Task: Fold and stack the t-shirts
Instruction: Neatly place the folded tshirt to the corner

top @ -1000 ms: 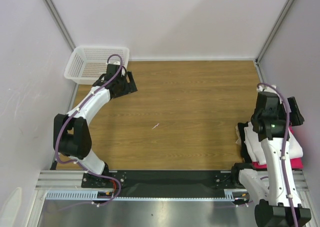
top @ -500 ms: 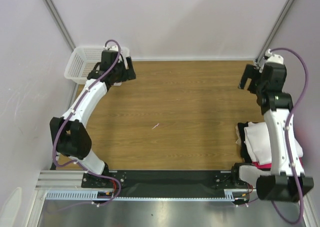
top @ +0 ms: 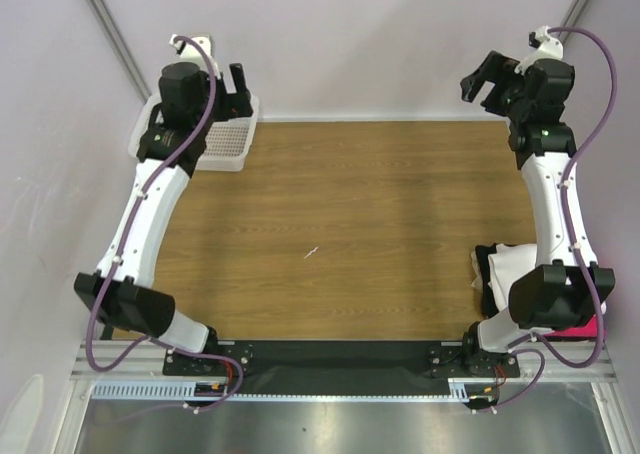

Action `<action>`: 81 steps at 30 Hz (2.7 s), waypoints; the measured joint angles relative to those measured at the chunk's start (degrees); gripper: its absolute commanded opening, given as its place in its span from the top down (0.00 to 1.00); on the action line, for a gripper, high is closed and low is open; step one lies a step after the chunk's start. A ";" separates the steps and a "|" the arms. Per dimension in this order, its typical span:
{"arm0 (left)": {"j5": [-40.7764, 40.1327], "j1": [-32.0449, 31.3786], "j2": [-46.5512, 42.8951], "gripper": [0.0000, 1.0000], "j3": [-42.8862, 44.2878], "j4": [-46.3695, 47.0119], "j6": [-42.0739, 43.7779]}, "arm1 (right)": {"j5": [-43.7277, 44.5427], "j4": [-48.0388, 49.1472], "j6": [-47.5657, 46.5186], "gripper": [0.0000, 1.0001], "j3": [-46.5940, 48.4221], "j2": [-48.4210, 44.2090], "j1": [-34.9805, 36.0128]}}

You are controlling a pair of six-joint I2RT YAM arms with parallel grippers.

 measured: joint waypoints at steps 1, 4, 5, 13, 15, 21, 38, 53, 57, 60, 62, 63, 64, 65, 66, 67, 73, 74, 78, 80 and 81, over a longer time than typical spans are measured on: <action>-0.26 0.00 -1.51 0.00 -1.03 0.83 0.44 | -0.37 1.95 0.74 0.00 -1.11 -0.09 0.13; -0.33 0.02 -7.45 0.00 -8.48 5.20 0.46 | -0.59 7.72 1.42 0.00 -7.67 -1.81 1.20; -0.31 0.02 -9.99 0.00 -12.31 6.78 0.28 | 0.04 9.40 1.18 0.00 -10.95 -2.73 2.16; 0.31 0.04 -25.44 0.00 -42.82 17.25 -6.29 | 6.71 15.93 -3.08 0.00 -34.71 -10.82 12.63; 0.13 0.04 -27.56 0.00 -46.88 17.68 -8.09 | 7.98 15.87 -3.08 0.00 -38.56 -13.18 12.61; -1.20 0.04 -31.71 0.00 -51.82 17.46 -10.80 | 11.45 13.99 -1.38 0.00 -45.72 -21.14 11.91; 0.90 0.04 -39.47 0.00 -56.65 12.74 -11.58 | 18.80 1.88 3.21 0.00 -54.49 -44.68 11.87; 0.68 0.04 -67.23 0.00 -63.60 10.58 -13.14 | 19.67 -3.06 8.98 0.00 -58.66 -68.24 11.91; 0.22 -0.70 -73.81 0.00 -66.29 10.36 -13.66 | 20.02 -4.35 10.27 0.00 -61.18 -75.28 11.91; -0.70 -2.05 -78.86 0.00 -68.37 10.19 -14.08 | 20.28 -6.23 11.34 0.00 -62.31 -79.54 11.91; -1.25 -3.04 -82.27 0.00 -69.88 10.21 -14.10 | 20.46 -7.06 12.17 0.00 -62.99 -81.64 11.91; -1.40 -3.37 -83.54 0.00 -70.55 10.25 -14.12 | 20.55 -7.52 12.66 0.00 -63.39 -82.49 11.91; -1.55 -3.58 -84.52 0.00 -71.12 10.16 -14.10 | 20.57 -7.93 13.22 0.00 -63.78 -83.14 11.91; -1.66 -3.74 -85.22 0.00 -71.60 9.92 -14.05 | 20.57 -8.13 13.75 0.00 -64.26 -83.49 11.91; -1.81 -3.80 -85.79 0.00 -71.93 9.55 -13.99 | 20.57 -8.24 14.25 0.00 -64.87 -83.65 11.91; -2.08 -3.89 -86.12 0.00 -72.08 9.33 -13.94 | 20.55 -8.35 14.73 0.00 -65.40 -83.69 11.91; -3.78 -4.15 -86.42 0.00 -72.19 7.58 -13.94 | 20.52 -8.70 16.50 0.00 -70.64 -83.73 11.91; -3.98 -4.15 -86.42 0.00 -72.28 7.19 -13.92 | 20.52 -8.74 16.50 0.00 -71.21 -83.73 11.91; -4.02 -4.15 -86.42 0.00 -72.43 6.08 -13.92 | 20.33 -8.55 16.48 0.00 -71.93 -83.73 11.91; -3.98 -4.15 -86.42 0.00 -72.43 5.95 -13.92 | 20.28 -8.22 16.48 0.01 -72.11 -83.73 11.91; -3.96 -4.15 -86.42 0.00 -72.43 5.84 -13.92 | 20.28 -8.15 16.48 0.00 -72.17 -83.73 11.91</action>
